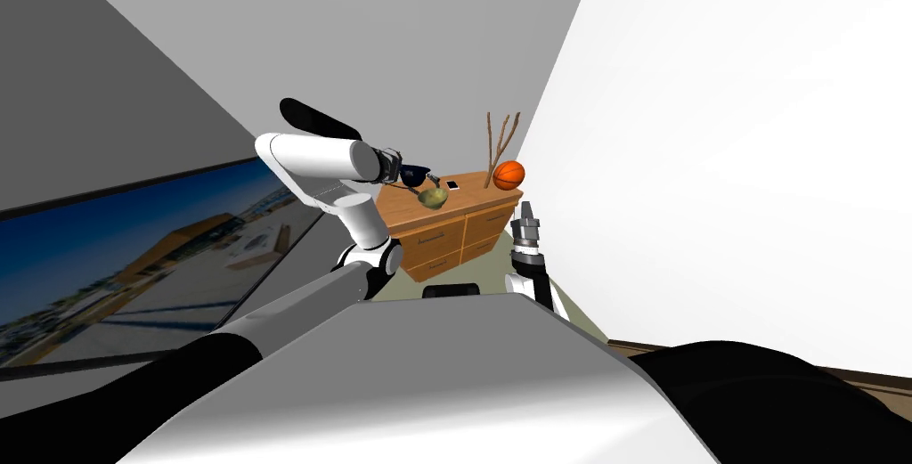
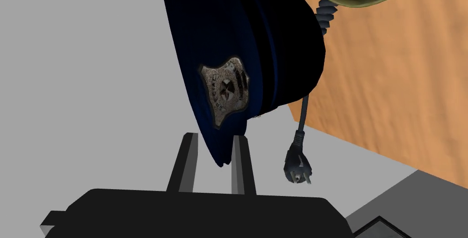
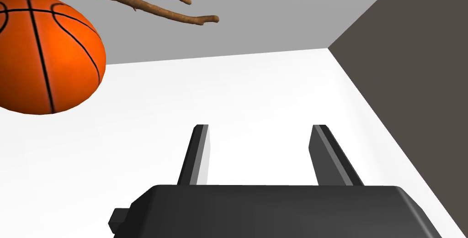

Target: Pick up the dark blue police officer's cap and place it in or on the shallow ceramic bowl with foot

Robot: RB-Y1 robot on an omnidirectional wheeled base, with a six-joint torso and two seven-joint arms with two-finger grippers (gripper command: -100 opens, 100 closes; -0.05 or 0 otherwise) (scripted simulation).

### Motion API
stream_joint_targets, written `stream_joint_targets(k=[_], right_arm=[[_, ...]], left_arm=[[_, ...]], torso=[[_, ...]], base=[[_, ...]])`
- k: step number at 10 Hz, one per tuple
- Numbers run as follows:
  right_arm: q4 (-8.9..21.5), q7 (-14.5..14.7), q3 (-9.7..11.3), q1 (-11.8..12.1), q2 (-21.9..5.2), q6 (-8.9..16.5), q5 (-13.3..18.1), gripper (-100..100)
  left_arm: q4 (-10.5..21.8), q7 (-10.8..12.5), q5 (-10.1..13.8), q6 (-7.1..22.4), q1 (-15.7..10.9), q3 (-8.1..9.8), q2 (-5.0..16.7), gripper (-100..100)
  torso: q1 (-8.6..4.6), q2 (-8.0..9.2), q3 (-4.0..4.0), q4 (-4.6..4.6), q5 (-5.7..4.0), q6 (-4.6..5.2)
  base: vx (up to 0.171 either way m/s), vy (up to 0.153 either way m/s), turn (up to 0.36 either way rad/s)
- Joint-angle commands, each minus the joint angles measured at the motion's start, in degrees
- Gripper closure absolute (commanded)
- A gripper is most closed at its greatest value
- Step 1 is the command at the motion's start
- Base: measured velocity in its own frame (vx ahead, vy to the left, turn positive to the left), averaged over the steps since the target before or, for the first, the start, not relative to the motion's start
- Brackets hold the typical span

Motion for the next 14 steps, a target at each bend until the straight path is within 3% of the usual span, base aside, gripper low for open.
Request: stream_joint_targets(k=[1,7,8,9,13,14], right_arm=[[0.0,0.0,0.0,0.0,0.0,0.0,0.0,0],[0.0,0.0,0.0,-0.01,0.0,0.0,0.0,0],[0.0,0.0,0.0,-0.02,0.0,0.0,0.0,0],[0.0,0.0,0.0,-0.02,0.0,0.0,0.0,0],[0.0,0.0,0.0,-0.02,0.0,0.0,0.0,0],[0.0,0.0,0.0,-0.02,0.0,0.0,0.0,0]], left_arm=[[-0.6,0.07,0.26,2.45,-1.07,0.23,-0.74,100],[-1.14,0.37,0.45,11.02,-2.78,0.28,-4.08,100],[-0.93,0.31,0.54,9.8,-2.5,0.32,-3.76,100],[-0.9,0.29,0.57,10.06,-2.47,0.34,-3.82,-100],[-0.9,0.29,0.57,10.04,-2.47,0.33,-3.81,-100],[-0.89,0.29,0.57,10.04,-2.47,0.33,-3.81,0]], torso=[[0.0,0.0,0.0,0.0,0.0,0.0],[0.0,0.56,0.35,0.16,0.01,-0.03],[0.0,0.59,0.37,0.19,0.01,-0.04],[0.01,0.67,0.43,0.23,0.0,-0.06],[0.02,0.78,0.5,0.26,0.01,-0.06],[0.02,0.78,0.5,0.26,0.01,-0.06]], base=[[0.106,0.007,-0.017],[0.053,0.002,-0.01],[0.012,-0.001,-0.004],[0.0,0.0,0.0],[0.0,0.0,0.0],[0.0,0.0,0.0]])
